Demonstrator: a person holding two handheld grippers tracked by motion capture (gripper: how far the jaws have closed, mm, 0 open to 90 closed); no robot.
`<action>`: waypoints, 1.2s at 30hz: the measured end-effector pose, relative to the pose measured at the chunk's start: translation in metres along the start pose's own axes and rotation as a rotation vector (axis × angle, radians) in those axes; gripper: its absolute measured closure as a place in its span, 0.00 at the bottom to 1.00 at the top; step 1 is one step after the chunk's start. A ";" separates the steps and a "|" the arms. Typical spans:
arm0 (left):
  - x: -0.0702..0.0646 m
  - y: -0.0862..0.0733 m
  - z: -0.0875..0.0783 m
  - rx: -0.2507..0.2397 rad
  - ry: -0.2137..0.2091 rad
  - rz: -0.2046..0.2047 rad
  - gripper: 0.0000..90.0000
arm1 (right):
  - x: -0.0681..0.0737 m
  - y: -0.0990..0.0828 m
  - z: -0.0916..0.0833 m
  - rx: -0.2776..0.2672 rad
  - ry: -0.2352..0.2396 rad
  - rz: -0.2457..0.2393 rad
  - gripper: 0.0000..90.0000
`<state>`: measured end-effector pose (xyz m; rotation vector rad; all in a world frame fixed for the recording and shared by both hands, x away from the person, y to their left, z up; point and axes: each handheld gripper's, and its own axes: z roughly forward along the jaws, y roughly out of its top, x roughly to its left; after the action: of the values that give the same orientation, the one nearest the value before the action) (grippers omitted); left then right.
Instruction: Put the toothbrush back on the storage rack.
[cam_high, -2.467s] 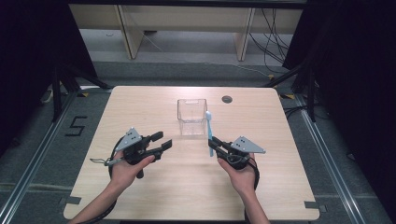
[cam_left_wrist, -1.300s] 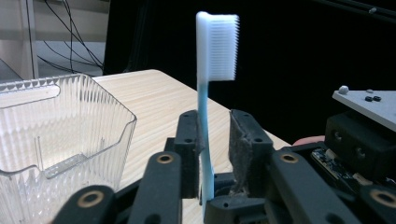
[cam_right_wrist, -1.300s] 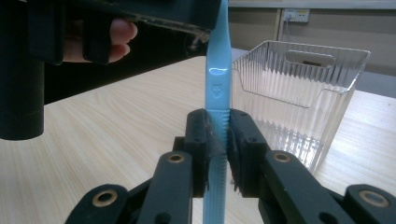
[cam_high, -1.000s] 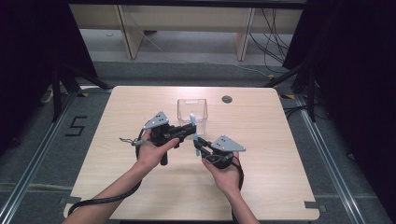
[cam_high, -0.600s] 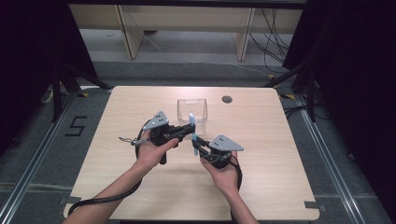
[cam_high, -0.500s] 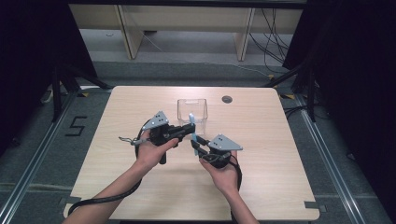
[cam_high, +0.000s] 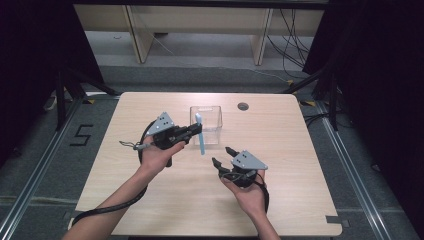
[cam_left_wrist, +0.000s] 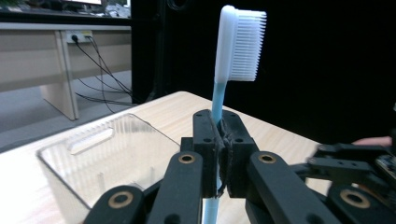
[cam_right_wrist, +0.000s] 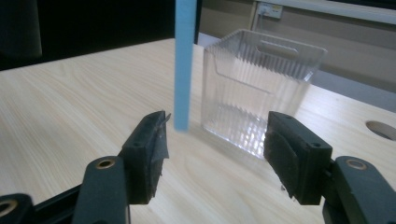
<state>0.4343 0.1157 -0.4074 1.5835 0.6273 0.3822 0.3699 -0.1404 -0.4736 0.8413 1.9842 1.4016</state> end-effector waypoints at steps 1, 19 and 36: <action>0.002 0.001 0.000 -0.007 0.005 0.004 0.95 | -0.001 -0.003 -0.002 0.006 0.001 0.003 0.44; 0.020 0.023 0.002 -0.067 0.085 0.061 0.95 | -0.003 -0.032 -0.014 0.004 -0.067 0.001 0.41; 0.028 0.039 0.009 -0.092 0.129 0.086 0.95 | -0.002 -0.034 -0.014 0.002 -0.063 -0.025 0.40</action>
<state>0.4681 0.1247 -0.3738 1.5092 0.6329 0.5734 0.3551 -0.1583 -0.5014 0.8486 1.9430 1.3430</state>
